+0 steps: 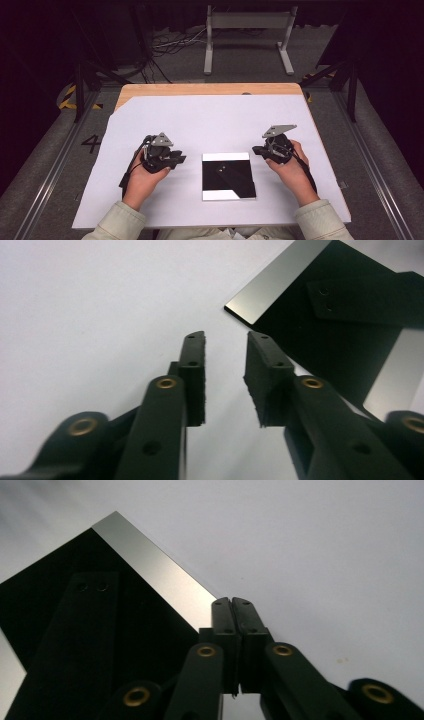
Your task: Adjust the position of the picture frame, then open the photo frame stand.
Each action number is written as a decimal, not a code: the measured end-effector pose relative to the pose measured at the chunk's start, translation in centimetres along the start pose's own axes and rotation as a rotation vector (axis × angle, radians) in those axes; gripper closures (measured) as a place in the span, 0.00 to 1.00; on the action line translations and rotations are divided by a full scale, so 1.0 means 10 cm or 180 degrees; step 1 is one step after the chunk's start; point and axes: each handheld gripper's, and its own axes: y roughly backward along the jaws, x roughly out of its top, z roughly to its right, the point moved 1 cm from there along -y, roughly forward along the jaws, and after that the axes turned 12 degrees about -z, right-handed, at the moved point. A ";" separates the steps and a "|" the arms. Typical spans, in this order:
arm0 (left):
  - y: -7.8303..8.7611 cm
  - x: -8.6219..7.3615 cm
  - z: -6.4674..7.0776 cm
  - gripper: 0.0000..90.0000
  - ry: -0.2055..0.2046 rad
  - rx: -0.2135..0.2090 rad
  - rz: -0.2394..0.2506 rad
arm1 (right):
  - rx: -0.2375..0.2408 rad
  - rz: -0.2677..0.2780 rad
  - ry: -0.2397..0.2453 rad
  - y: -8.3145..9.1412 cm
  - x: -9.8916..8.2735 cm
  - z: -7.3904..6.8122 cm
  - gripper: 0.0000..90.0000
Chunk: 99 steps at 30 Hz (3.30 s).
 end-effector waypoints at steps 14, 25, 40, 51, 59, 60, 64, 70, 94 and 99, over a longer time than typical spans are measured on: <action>0.15 -0.10 -0.01 0.69 -0.0165 -0.0083 0.0066 | 0.0184 0.0207 -0.0044 0.43 -0.16 0.07 0.84; 0.17 -0.10 -0.01 0.70 -0.0122 0.0054 0.0023 | 0.0290 0.0111 0.0096 0.56 -0.27 0.03 0.78; 0.14 -0.10 -0.04 0.55 -0.0108 0.0217 0.0072 | 0.0401 -0.0068 0.0249 0.59 -0.39 -0.15 0.79; 0.15 -0.11 -0.01 0.58 -0.0116 -0.0017 0.0069 | 0.0459 -0.0185 0.0349 0.54 -0.44 -0.26 0.79; 0.15 -0.12 0.00 0.60 -0.0100 -0.0083 0.0068 | 0.0471 -0.0343 0.0334 0.46 -0.51 -0.33 0.78; 0.16 -0.12 0.01 0.60 -0.0098 -0.0088 0.0070 | 0.0480 -0.0362 0.0336 0.46 -0.51 -0.34 0.78; 0.15 -0.12 0.00 0.60 -0.0114 -0.0088 0.0059 | 0.0507 -0.0442 0.0369 0.41 -0.53 -0.38 0.78; 0.15 -0.12 -0.01 0.60 -0.0109 -0.0096 0.0053 | 0.0550 -0.0593 0.0428 0.33 -0.54 -0.44 0.79; 0.09 -0.12 -0.02 0.60 -0.0102 0.0036 -0.0038 | 0.0679 -0.1094 0.0645 0.11 -0.56 -0.62 0.79; 0.09 -0.13 -0.02 0.59 -0.0105 0.0026 -0.0029 | 0.0693 -0.1149 0.0711 0.07 -0.56 -0.64 0.80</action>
